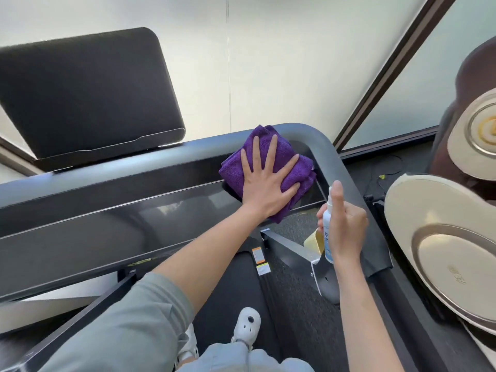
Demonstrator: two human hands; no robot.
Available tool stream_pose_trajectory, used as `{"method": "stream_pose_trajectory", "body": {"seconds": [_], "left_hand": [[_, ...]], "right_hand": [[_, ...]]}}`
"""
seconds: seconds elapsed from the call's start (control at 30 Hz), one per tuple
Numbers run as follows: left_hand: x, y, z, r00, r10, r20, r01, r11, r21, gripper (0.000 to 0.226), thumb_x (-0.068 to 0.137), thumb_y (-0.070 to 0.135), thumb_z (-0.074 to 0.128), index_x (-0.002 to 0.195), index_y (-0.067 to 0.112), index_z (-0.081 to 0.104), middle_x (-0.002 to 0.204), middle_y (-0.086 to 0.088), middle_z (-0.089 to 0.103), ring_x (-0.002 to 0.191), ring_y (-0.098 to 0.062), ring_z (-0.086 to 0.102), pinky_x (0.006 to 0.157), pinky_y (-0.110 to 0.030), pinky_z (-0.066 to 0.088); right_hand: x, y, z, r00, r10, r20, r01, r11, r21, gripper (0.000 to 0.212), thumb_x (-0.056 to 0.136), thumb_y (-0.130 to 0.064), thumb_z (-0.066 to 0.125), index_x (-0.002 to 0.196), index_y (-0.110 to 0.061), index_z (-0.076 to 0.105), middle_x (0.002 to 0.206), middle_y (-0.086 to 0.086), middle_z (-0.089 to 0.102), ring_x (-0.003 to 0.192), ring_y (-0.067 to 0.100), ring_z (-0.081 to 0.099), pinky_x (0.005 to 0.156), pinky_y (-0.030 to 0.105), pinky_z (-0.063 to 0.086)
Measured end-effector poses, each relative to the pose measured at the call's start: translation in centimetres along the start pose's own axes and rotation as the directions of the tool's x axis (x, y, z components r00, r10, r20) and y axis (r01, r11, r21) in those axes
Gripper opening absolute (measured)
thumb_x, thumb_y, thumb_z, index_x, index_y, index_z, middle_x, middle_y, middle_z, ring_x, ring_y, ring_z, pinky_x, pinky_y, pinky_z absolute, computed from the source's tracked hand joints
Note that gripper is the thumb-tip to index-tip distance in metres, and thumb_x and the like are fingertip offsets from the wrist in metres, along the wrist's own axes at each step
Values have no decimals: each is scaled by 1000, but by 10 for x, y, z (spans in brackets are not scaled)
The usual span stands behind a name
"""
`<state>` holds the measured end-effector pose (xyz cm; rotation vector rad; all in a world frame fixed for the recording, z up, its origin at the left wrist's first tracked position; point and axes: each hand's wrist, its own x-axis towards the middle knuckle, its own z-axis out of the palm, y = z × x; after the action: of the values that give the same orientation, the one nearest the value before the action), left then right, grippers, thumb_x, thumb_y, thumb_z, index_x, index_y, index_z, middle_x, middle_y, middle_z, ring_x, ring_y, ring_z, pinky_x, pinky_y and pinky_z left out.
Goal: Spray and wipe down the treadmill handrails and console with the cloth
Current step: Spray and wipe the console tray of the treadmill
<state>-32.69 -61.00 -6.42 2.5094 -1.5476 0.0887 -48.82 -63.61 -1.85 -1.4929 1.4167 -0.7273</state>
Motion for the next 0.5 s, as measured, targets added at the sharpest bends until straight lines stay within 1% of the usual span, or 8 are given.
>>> {"method": "stream_pose_trajectory", "body": {"seconds": [0.1,0.17,0.2,0.3,0.37,0.43,0.47,0.5], "left_hand": [[-3,-3,-2,993,113,24,-114,994,2,65,87,70,22,148,48,29,164,-6,1,147,-43,-10,114,-58,-14],[-12,-14,-4,979,201,22,-200,980,-17,64,87,70,23,147,48,32,164,-4,7,148,-41,-7,116,-56,-12],[-18,-21,-5,975,222,14,-221,975,-30,63,87,70,25,146,48,34,163,-4,10,149,-39,-4,117,-56,-10],[-33,-47,-12,978,206,-16,-206,977,-60,63,86,72,29,145,48,35,163,-2,12,149,-36,-3,117,-57,-4],[-37,-55,-14,988,150,-31,-151,987,-51,64,86,73,29,145,49,34,164,-1,9,150,-35,-5,118,-56,-7],[-33,-47,-12,995,90,-32,-92,995,-41,63,88,72,29,146,48,34,164,-4,7,149,-38,-7,117,-55,-11],[-27,-39,-10,996,84,-28,-85,996,-34,63,88,71,28,146,48,34,164,-6,7,148,-40,-7,116,-56,-12],[-20,-30,-7,994,109,-19,-110,994,-25,62,89,70,27,146,47,33,164,-8,6,148,-43,-8,115,-57,-12]], "right_hand": [[-1,3,-4,1000,-20,-8,20,999,-34,94,77,-88,30,52,-3,61,41,3,55,39,9,52,80,49,57],[-2,4,-5,1000,-19,-8,19,1000,-21,92,79,-87,32,52,-4,61,41,3,56,39,10,52,79,50,57],[-3,4,-5,1000,-16,-8,16,1000,-13,91,79,-86,32,51,-4,60,40,3,55,39,11,52,79,51,57],[-4,3,-5,1000,-10,5,10,1000,4,90,77,-87,33,50,-5,59,39,2,53,39,14,51,77,51,56],[-4,2,-3,1000,-15,14,15,1000,-5,89,76,-87,33,50,-7,58,39,1,53,42,17,53,78,50,57],[-2,1,-3,1000,-11,8,11,1000,-4,88,76,-87,33,50,-7,59,40,1,54,45,20,55,80,51,57],[-2,2,-5,1000,-7,1,7,1000,-2,89,76,-88,33,51,-6,59,40,2,55,45,20,56,80,52,57],[-1,2,-6,1000,-1,-4,1,1000,0,91,76,-88,33,52,-5,60,41,2,56,45,19,56,81,52,57]]}}
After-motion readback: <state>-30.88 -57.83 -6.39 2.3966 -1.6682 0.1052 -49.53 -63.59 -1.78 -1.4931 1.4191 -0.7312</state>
